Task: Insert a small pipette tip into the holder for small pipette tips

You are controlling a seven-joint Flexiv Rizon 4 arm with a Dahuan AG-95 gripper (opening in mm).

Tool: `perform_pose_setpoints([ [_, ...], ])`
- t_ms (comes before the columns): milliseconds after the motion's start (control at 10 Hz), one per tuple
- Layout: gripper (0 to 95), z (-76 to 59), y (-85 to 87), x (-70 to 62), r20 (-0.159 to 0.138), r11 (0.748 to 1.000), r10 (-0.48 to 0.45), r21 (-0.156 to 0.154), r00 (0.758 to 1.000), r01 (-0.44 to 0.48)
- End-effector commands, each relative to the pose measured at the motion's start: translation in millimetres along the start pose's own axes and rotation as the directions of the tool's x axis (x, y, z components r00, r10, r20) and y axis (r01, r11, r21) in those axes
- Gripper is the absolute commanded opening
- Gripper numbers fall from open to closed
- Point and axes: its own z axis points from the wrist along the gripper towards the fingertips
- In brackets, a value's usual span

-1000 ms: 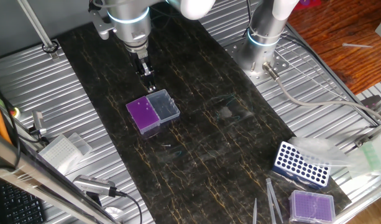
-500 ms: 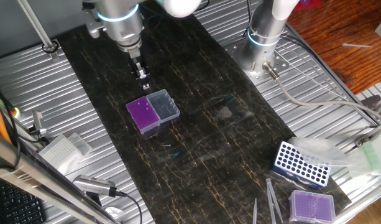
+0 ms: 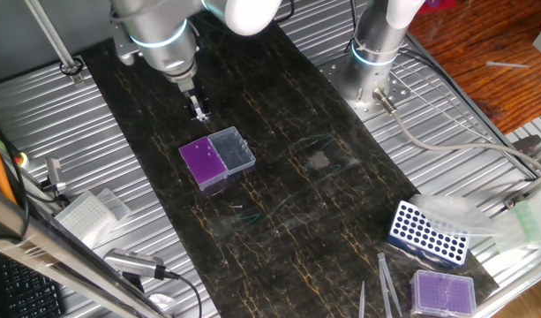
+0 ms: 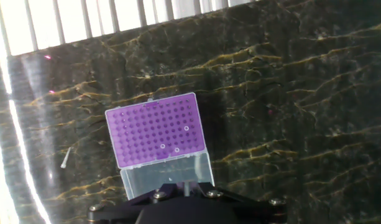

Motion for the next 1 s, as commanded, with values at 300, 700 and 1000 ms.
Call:
perform_pose_setpoints([
  [300, 0.0, 0.6, 0.4, 0.6, 0.028, 1.0, -0.01, -0.019, 1.0, 0.011],
  [700, 0.0, 7.3, 23.5, -5.3, 0.046, 1.0, 0.014, 0.012, 0.999, -0.015],
  [1000, 0.0, -1.4, 42.0, -17.9, 0.035, 0.999, 0.049, 0.016, 0.998, -0.049],
])
